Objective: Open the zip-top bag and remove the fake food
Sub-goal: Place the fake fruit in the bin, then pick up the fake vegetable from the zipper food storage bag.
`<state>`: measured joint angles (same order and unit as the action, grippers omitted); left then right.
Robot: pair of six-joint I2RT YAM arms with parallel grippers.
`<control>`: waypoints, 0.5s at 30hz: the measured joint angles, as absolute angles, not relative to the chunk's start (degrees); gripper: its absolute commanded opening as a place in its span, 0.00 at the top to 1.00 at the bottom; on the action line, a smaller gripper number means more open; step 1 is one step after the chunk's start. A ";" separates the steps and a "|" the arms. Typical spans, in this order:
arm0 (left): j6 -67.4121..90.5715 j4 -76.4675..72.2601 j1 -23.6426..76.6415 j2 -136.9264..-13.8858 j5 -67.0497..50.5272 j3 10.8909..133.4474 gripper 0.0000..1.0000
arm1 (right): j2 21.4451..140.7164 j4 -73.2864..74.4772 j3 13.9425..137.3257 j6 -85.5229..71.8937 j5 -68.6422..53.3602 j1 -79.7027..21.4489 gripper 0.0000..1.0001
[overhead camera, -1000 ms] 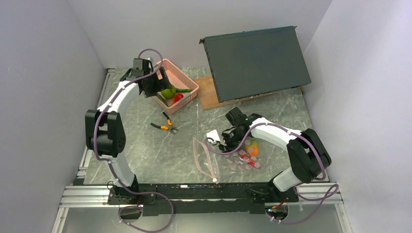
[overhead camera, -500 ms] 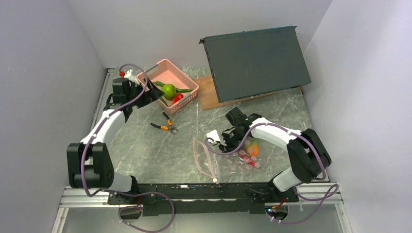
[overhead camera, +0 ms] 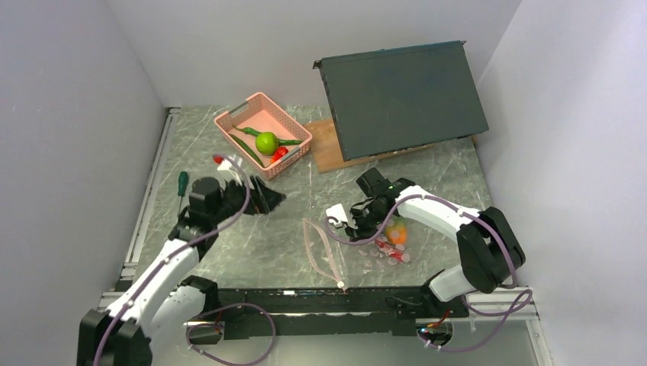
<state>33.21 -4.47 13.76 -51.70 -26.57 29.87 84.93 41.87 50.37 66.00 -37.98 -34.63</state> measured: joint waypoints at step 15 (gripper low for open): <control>45.60 -11.03 32.82 -29.39 -17.32 8.27 0.09 | 79.40 43.70 50.17 66.94 -40.01 -31.51 0.64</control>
